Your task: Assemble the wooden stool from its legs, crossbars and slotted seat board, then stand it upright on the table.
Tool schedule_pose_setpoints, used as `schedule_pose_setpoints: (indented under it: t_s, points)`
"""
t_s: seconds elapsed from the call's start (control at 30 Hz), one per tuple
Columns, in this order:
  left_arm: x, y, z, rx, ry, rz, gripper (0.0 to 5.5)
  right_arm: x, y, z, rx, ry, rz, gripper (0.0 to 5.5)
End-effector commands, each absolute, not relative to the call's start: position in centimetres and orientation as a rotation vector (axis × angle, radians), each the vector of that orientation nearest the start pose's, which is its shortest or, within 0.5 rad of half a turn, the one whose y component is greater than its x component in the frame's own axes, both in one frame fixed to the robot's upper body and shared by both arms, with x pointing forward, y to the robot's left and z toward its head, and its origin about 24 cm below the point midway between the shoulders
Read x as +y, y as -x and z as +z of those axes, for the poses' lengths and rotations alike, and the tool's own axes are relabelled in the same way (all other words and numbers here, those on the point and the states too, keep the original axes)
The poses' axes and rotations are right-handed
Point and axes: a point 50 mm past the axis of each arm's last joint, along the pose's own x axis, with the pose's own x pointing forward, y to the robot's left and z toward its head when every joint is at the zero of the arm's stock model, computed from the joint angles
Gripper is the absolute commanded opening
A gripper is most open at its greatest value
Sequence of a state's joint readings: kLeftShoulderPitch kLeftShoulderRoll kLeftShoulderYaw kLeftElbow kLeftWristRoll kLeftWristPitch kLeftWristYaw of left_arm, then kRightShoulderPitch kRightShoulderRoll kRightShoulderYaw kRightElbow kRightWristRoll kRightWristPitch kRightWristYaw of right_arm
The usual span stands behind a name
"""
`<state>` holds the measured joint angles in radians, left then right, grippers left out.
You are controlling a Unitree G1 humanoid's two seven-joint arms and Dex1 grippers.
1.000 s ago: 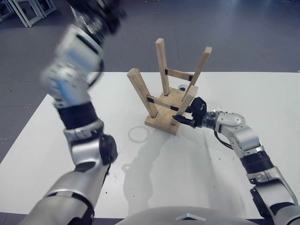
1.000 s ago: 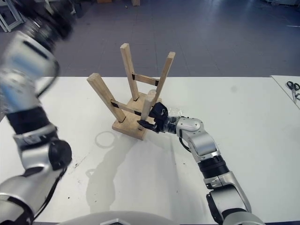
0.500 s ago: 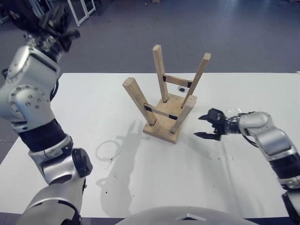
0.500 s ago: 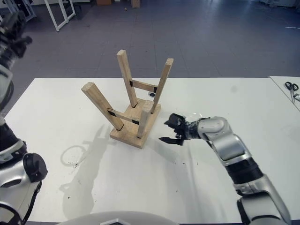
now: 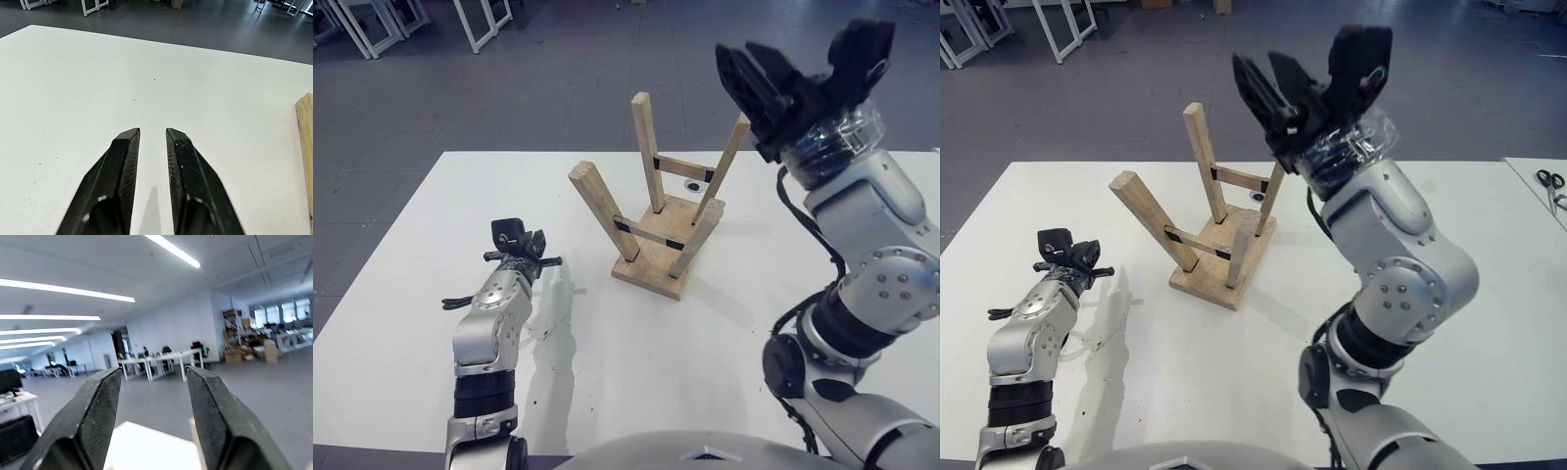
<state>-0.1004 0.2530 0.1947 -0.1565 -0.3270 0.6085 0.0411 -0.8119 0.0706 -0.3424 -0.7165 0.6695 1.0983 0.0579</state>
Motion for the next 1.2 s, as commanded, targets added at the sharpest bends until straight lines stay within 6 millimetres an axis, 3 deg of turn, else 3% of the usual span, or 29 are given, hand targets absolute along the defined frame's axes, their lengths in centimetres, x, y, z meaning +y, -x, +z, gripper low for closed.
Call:
schedule_pose_setpoints:
  t_s: [0.03,0.13,0.2,0.27,0.4,0.47,0.53,0.57,0.67,0.7,0.77,0.83,0.9,0.97,1.13,1.2]
  points:
    - [22.4,-26.3,5.9,0.32,0.092,0.12,0.96,-8.9,-24.6,27.3,-0.286,-0.375,0.715,2.37]
    - [22.2,-26.6,6.1,0.316,0.096,0.111,0.96,-8.1,-24.0,18.8,0.114,-0.242,0.715,2.37]
    - [22.1,-26.8,6.2,0.313,0.097,0.105,0.96,-8.0,-23.3,16.2,0.221,-0.201,0.706,2.37]
    - [22.1,-26.8,6.2,0.312,0.098,0.106,0.96,-7.5,-23.4,16.9,0.166,-0.223,0.712,2.37]
    - [21.8,-26.5,5.8,0.322,0.109,0.109,0.96,-7.5,-24.6,24.5,-0.187,-0.402,0.717,2.37]
    - [21.5,-26.5,5.6,0.329,0.114,0.101,0.96,-9.0,-25.0,27.9,-0.33,-0.469,0.671,2.37]
    - [21.5,-26.1,5.4,0.333,0.12,0.11,0.96,-11.0,-25.6,28.9,-0.358,-0.428,0.602,2.37]
    - [21.6,-26.0,5.3,0.334,0.122,0.115,0.96,-11.8,-26.0,28.3,-0.318,-0.372,0.57,2.37]
    - [21.9,-25.7,5.3,0.334,0.123,0.119,0.96,-13.4,-25.8,21.3,0.016,0.18,0.552,2.37]
    - [22.1,-25.6,5.3,0.331,0.125,0.125,0.96,-13.8,-25.0,18.7,0.131,0.281,0.582,2.37]
    - [22.5,-25.2,5.4,0.329,0.127,0.14,0.96,-13.0,-23.9,15.9,0.229,0.336,0.668,2.37]
    - [22.5,-25.1,5.3,0.333,0.128,0.14,0.96,-10.6,-23.6,15.4,0.198,0.311,0.765,2.37]
    - [22.4,-25.1,5.4,0.332,0.127,0.134,0.96,-7.6,-23.4,16.5,0.113,0.207,0.857,2.37]
    - [22.4,-25.3,5.7,0.326,0.121,0.124,0.96,-6.2,-23.3,17.5,0.061,0.136,0.885,2.37]
    - [22.9,-25.1,6.5,0.299,0.11,0.076,0.96,-8.2,-23.4,16.8,0.119,0.115,0.867,2.37]
    - [22.2,-24.7,8.4,0.244,0.121,-0.162,0.96,-10.6,-23.2,16.7,0.193,0.06,0.938,2.37]
